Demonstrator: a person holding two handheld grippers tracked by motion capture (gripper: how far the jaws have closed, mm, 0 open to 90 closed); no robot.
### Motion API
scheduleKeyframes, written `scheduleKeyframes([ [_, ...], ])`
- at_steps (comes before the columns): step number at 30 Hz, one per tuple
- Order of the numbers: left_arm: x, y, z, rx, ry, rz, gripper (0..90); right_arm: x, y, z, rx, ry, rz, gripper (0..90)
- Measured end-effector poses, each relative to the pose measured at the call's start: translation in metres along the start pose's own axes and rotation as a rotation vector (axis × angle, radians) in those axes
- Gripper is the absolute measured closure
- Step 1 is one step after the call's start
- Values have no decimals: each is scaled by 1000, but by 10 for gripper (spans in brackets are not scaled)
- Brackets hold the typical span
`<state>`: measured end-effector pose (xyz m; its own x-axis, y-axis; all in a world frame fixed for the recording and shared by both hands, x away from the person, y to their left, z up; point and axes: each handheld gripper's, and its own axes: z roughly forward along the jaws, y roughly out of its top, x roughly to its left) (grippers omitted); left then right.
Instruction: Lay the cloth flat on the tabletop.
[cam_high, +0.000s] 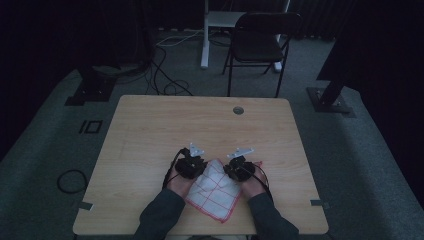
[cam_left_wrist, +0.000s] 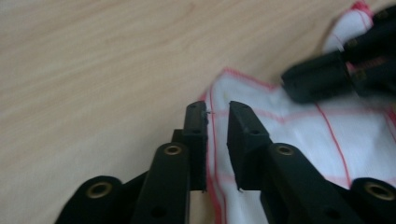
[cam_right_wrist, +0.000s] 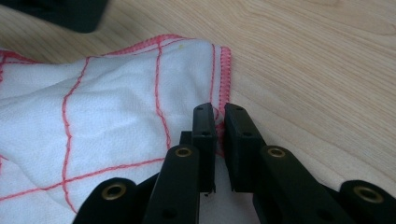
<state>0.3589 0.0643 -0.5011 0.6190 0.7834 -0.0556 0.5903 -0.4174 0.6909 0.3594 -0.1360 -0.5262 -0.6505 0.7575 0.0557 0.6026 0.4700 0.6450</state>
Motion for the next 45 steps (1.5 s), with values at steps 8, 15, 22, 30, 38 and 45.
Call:
scheduleKeyframes([
  [8,-3,14,32,69,0,0,662,0,-1,-1,-5,1,7,834],
  [15,-3,12,48,105,30,10,587,-1,-2,-5,-20,4,6,836],
  [22,-4,14,47,101,64,35,856,-2,-1,-12,-52,-1,4,787],
  [30,14,14,38,60,124,15,867,2,-6,-27,-100,0,-16,671],
  [38,36,12,33,61,175,-4,867,5,-22,-35,-123,-4,2,657],
  [45,56,11,25,29,200,-23,867,13,-37,-28,-116,6,-2,643],
])
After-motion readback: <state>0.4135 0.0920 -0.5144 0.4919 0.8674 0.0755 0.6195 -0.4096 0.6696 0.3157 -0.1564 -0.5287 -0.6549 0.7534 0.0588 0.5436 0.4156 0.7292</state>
